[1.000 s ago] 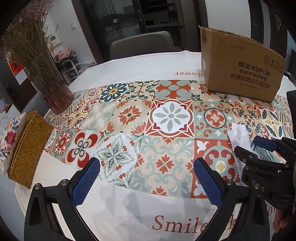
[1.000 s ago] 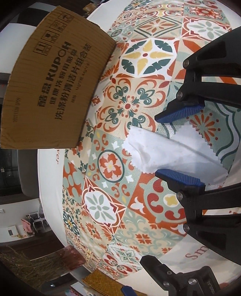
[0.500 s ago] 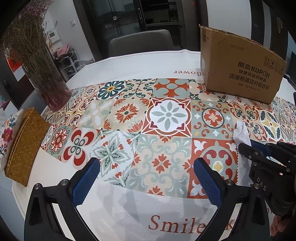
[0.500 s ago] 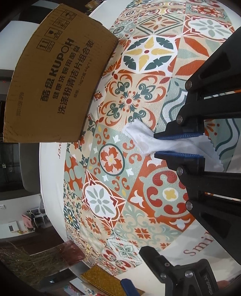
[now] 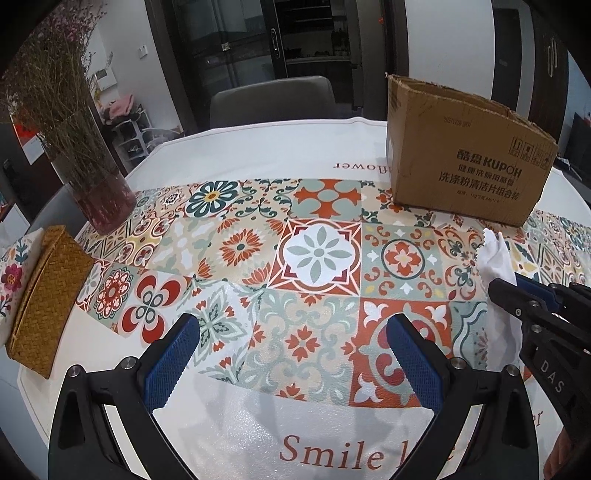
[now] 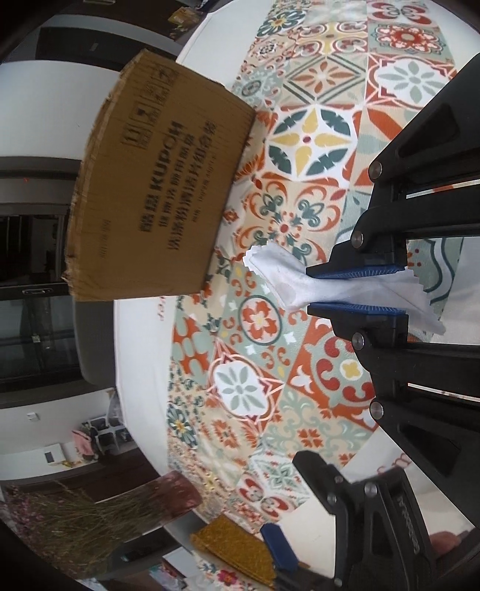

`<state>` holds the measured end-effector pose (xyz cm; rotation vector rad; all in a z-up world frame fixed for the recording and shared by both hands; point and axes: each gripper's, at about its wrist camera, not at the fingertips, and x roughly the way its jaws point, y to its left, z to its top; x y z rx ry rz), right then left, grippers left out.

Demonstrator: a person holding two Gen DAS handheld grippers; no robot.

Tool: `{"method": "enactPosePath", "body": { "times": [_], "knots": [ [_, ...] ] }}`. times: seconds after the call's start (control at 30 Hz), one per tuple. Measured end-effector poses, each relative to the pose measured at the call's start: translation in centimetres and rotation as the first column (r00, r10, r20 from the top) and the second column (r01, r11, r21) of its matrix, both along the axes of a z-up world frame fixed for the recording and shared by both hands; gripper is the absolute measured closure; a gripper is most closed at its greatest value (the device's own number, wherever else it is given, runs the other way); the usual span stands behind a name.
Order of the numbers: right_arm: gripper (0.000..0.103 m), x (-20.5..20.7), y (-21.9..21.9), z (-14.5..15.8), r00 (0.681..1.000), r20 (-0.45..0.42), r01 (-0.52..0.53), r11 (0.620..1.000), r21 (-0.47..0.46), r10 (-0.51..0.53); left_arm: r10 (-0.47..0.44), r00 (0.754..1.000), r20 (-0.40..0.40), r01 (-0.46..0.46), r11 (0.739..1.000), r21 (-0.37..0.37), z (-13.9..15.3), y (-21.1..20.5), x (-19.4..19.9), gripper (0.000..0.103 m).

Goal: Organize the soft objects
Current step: 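Lift the white cloth and carry it over the box with the right tool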

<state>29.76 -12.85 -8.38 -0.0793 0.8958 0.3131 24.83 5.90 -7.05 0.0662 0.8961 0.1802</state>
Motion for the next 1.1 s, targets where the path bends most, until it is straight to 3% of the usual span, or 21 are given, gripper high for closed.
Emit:
{"method": "enactPosePath", "body": {
  "times": [0.57, 1.1],
  "knots": [
    [0.089, -0.5, -2.4, 6.2, 0.986, 0.153, 0.067, 0.997, 0.040, -0.073, -0.063, 0.989, 0.131, 0.064, 0.998, -0.001, 5.0, -2.1, 0.9, 0.000],
    [0.089, 1.8, -5.2, 11.6, 0.951, 0.272, 0.128, 0.988, 0.088, -0.147, -0.095, 0.969, 0.229, 0.102, 0.995, -0.016, 9.5, -4.1, 3.8, 0.000]
  ]
}}
